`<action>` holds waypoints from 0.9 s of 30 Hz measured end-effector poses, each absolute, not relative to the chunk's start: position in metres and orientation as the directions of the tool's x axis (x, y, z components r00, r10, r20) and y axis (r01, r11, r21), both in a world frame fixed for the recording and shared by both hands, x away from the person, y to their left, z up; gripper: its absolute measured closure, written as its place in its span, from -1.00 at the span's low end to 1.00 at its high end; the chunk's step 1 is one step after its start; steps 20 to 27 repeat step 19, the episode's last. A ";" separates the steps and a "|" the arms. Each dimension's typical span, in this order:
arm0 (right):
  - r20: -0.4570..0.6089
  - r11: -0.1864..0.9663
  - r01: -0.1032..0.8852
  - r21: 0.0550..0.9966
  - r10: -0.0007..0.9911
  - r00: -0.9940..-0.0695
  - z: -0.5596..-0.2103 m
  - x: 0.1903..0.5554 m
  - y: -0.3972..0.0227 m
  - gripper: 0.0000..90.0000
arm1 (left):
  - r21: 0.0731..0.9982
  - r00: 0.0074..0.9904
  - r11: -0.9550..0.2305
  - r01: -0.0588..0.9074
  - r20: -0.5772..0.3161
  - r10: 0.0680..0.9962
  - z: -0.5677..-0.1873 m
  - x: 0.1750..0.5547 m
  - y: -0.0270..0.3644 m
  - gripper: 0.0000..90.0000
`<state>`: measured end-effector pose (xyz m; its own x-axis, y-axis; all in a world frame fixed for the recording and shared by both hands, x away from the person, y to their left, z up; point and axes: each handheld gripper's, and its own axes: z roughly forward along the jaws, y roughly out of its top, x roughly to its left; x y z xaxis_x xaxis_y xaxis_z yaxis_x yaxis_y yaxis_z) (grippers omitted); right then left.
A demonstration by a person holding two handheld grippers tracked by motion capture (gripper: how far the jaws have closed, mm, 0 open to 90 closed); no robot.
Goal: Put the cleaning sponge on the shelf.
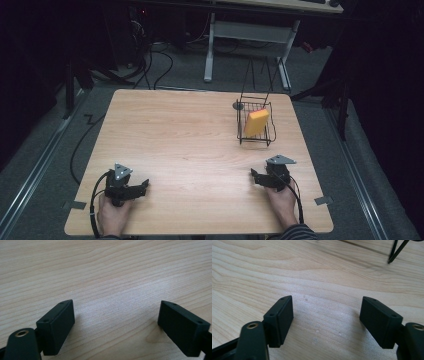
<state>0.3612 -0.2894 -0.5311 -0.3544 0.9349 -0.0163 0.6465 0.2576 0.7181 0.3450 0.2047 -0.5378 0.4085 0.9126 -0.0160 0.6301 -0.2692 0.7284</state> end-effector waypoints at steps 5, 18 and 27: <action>-0.016 0.256 0.647 0.719 0.936 -0.353 -0.531 0.361 -0.289 -0.39 | 0.728 0.408 -0.269 0.631 -0.017 0.913 -0.538 0.345 0.205 -0.68; -0.021 0.259 0.645 0.719 0.935 -0.353 -0.531 0.360 -0.289 -0.38 | 0.728 0.408 -0.268 0.631 -0.018 0.913 -0.538 0.345 0.205 -0.67; -0.019 0.257 0.646 0.718 0.936 -0.351 -0.531 0.360 -0.289 -0.38 | 0.728 0.408 -0.268 0.631 -0.018 0.913 -0.538 0.345 0.205 -0.67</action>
